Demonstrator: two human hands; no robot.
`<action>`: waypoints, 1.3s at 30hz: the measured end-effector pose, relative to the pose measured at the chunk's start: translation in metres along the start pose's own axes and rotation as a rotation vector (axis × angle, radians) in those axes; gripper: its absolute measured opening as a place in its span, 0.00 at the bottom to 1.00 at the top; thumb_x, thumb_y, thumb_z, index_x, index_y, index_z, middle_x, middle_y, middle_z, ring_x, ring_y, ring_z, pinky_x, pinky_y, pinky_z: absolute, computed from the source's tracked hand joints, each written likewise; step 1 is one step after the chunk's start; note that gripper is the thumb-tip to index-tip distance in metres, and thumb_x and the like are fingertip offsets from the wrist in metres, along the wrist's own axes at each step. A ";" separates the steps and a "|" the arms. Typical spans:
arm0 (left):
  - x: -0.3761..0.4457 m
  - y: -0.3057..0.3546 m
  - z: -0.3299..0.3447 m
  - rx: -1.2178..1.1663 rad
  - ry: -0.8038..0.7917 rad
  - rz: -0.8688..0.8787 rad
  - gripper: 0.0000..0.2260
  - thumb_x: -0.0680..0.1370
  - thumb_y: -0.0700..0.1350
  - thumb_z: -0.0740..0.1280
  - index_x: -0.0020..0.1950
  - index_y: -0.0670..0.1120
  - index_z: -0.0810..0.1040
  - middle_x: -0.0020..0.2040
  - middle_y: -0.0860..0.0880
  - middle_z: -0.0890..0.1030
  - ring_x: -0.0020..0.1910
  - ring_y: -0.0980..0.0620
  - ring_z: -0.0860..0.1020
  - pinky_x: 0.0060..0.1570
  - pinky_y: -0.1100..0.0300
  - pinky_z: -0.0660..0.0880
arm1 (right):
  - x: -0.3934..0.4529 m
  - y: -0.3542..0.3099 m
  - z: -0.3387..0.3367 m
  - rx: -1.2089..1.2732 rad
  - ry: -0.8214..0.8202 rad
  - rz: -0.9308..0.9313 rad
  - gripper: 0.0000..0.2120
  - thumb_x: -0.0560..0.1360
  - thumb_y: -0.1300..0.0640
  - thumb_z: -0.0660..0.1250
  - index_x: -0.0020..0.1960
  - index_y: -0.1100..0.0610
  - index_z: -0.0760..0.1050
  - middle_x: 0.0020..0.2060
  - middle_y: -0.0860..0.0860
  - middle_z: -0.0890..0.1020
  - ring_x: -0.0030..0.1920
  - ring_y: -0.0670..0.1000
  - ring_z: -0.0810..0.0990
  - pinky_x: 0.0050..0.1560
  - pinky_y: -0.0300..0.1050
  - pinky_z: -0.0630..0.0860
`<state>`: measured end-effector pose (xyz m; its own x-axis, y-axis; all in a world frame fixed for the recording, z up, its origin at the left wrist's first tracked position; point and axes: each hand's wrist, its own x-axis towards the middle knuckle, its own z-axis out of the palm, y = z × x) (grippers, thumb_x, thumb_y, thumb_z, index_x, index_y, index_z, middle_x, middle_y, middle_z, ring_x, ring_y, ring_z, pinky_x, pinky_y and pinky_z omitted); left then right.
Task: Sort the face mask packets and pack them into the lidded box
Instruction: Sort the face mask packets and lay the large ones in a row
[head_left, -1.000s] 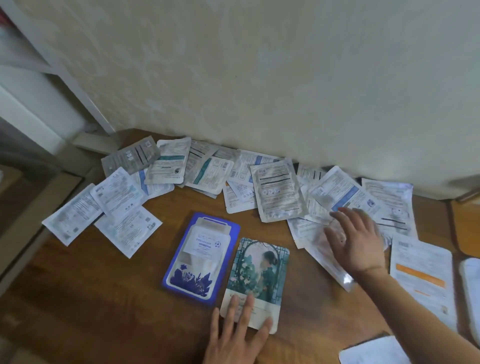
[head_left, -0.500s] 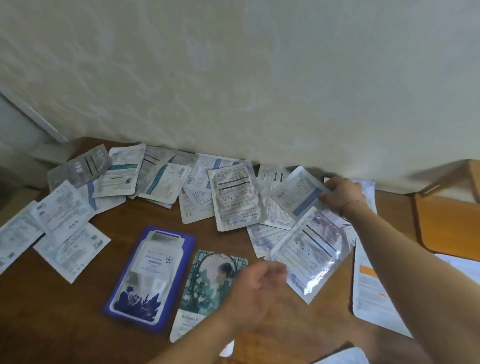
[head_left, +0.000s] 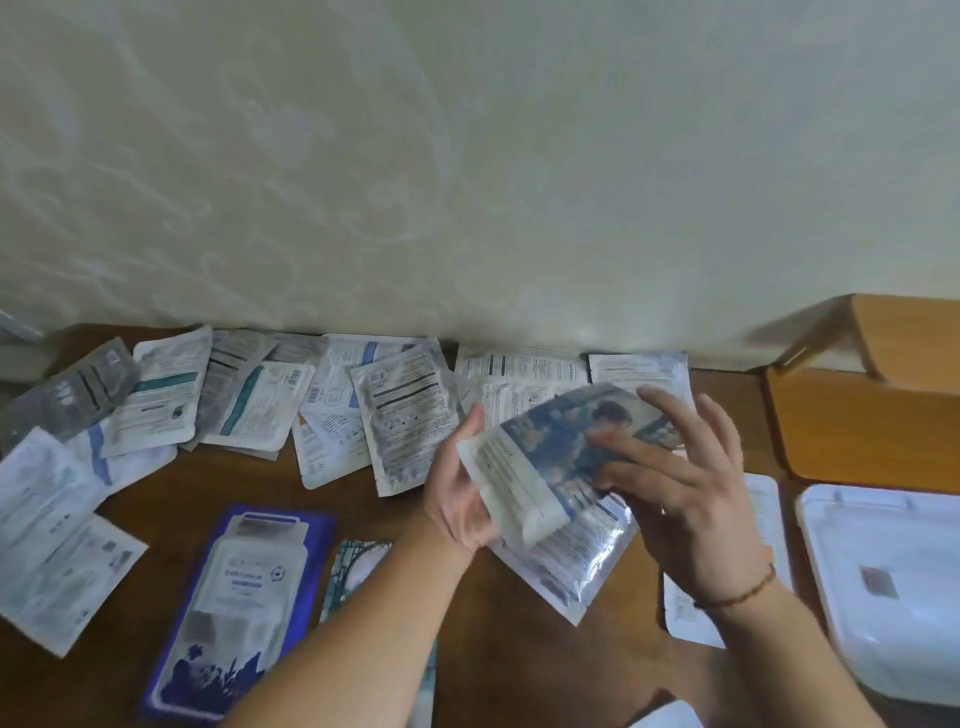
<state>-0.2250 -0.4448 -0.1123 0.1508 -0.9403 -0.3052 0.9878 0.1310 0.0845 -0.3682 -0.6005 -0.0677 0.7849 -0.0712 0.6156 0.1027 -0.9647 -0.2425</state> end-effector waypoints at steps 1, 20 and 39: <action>-0.003 0.004 -0.002 0.069 0.054 0.024 0.37 0.78 0.62 0.62 0.78 0.39 0.59 0.70 0.36 0.67 0.68 0.37 0.68 0.69 0.42 0.63 | -0.007 0.000 0.002 0.006 0.008 0.014 0.06 0.79 0.50 0.63 0.46 0.47 0.78 0.58 0.45 0.80 0.69 0.59 0.69 0.66 0.69 0.63; -0.219 -0.059 -0.054 1.153 1.152 0.569 0.12 0.72 0.36 0.74 0.53 0.48 0.83 0.39 0.53 0.86 0.39 0.55 0.84 0.43 0.62 0.80 | -0.031 -0.169 0.085 0.903 -0.212 1.334 0.29 0.73 0.65 0.72 0.67 0.43 0.67 0.48 0.50 0.85 0.41 0.44 0.85 0.37 0.44 0.83; -0.243 -0.116 -0.067 1.390 0.886 0.626 0.12 0.66 0.49 0.72 0.42 0.68 0.82 0.37 0.63 0.83 0.33 0.61 0.81 0.34 0.70 0.76 | -0.088 -0.179 0.015 0.882 -0.223 1.510 0.09 0.71 0.70 0.71 0.49 0.59 0.81 0.41 0.59 0.86 0.33 0.46 0.83 0.33 0.42 0.81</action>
<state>-0.3733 -0.2108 -0.1113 0.8997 -0.3583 -0.2495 0.0876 -0.4117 0.9071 -0.4462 -0.4173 -0.0900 0.5506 -0.5850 -0.5955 -0.5155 0.3229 -0.7938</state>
